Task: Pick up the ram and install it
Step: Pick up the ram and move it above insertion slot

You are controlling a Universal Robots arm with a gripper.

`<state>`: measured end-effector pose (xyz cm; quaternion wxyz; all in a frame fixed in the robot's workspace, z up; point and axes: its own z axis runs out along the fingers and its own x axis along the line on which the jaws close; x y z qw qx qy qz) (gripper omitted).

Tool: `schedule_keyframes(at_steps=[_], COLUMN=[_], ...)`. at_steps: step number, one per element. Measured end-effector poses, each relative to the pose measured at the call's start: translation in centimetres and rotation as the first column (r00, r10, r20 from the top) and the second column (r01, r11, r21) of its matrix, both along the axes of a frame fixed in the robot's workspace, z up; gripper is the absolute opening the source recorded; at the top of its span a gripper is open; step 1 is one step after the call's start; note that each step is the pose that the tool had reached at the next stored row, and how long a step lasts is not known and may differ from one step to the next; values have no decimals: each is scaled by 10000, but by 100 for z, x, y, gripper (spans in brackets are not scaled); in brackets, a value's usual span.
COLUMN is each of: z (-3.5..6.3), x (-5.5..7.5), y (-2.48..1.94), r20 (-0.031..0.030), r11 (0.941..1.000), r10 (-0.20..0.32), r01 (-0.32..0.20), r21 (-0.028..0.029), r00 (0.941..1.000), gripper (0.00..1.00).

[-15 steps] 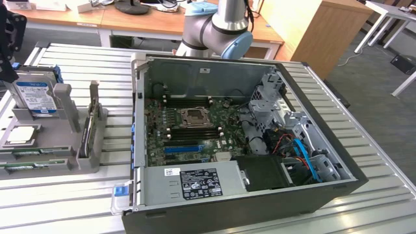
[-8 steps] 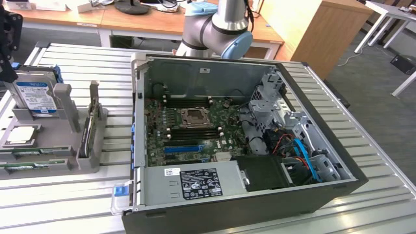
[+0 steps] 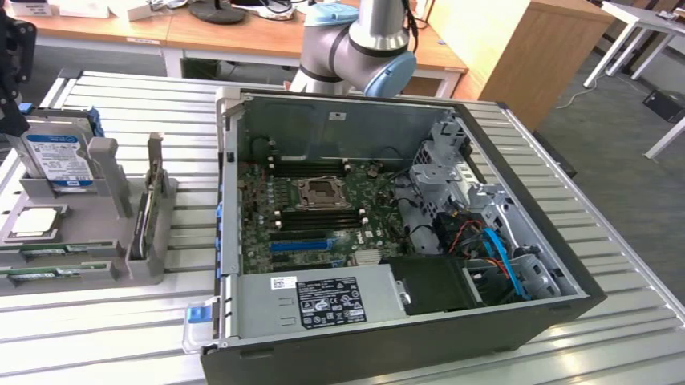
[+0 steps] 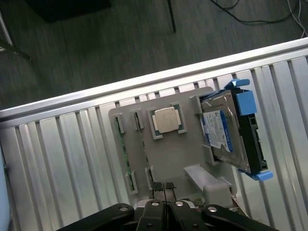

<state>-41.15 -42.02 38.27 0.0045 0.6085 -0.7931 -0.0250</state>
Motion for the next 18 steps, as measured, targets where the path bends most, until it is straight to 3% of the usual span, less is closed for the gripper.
schedule_keyframes(at_steps=[4, 18], z=[0, 0], x=[0, 0], y=[0, 0], r20=[0, 0], r11=[9995, 9980], r10=[319, 639], r01=[-319, -639], r21=[0, 0], r00=[9995, 9980], gripper=[11, 11])
